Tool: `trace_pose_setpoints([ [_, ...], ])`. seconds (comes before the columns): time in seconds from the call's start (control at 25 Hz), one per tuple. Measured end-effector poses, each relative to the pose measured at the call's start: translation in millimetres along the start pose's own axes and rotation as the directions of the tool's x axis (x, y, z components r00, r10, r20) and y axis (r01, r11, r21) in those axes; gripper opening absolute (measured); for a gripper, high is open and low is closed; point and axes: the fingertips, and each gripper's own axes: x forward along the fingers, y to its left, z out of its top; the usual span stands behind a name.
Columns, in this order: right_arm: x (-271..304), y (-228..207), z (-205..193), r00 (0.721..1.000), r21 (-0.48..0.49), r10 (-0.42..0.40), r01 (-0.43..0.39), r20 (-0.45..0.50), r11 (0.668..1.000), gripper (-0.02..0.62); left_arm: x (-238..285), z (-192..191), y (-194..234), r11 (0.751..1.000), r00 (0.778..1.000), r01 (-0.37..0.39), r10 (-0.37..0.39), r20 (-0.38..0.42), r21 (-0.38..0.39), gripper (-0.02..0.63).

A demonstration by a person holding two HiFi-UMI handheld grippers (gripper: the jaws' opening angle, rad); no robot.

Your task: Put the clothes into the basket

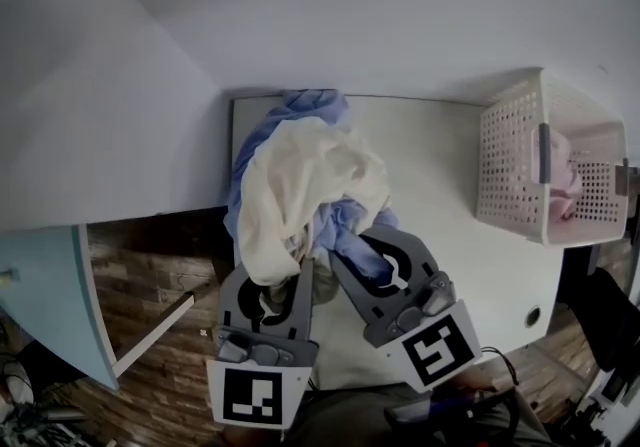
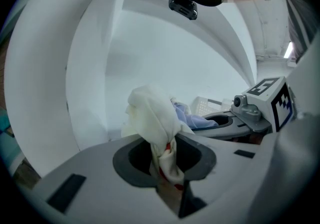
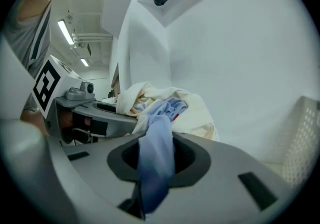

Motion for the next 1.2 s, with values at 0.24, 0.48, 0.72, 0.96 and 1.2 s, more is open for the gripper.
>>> trace_pose_setpoints([
  [0.24,7.8,-0.5,-31.6,0.992,-0.147,0.003,-0.022,-0.127,0.989,0.086,11.5,-39.0,-0.4,0.983,0.994,0.014,0.007,0.113,-0.183,0.089],
  [0.48,68.8,76.3,-94.3,0.953,-0.089,0.199,-0.224,-0.229,0.971,0.086,-31.8,-124.7,61.8,0.943,0.985,-0.166,0.170,-0.010,-0.290,0.087],
  [0.72,62.8,74.3,-68.2,0.968,-0.123,0.163,-0.189,-0.192,0.974,0.086,-37.4,-99.5,61.1,0.955,0.986,-0.152,0.165,0.033,-0.255,0.089],
  [0.96,17.2,14.6,-39.2,0.987,-0.149,0.079,-0.100,-0.138,0.984,0.086,-0.2,-49.6,8.5,0.978,0.991,-0.082,0.101,0.093,-0.192,0.088],
  [1.2,-6.8,-13.7,-27.0,0.991,-0.189,-0.036,0.011,-0.128,0.982,0.086,18.7,-29.2,-17.6,0.984,0.990,0.019,0.007,0.141,-0.178,0.089],
])
